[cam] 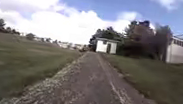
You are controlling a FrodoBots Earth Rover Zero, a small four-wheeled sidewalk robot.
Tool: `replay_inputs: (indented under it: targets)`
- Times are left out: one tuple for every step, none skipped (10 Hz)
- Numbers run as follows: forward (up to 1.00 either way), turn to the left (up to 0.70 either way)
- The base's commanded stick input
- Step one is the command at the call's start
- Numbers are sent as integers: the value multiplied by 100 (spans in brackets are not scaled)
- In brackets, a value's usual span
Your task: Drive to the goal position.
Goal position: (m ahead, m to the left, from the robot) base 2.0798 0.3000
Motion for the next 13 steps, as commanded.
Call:
replay_inputs:
  targets:
    - [100,1]
    - [100,1]
    - [100,1]
    - [100,1]
    - [100,1]
    - [100,1]
    - [100,1]
    - [100,1]
    - [100,1]
    - [100,1]
    - [100,1]
    - [100,1]
    - [100,1]
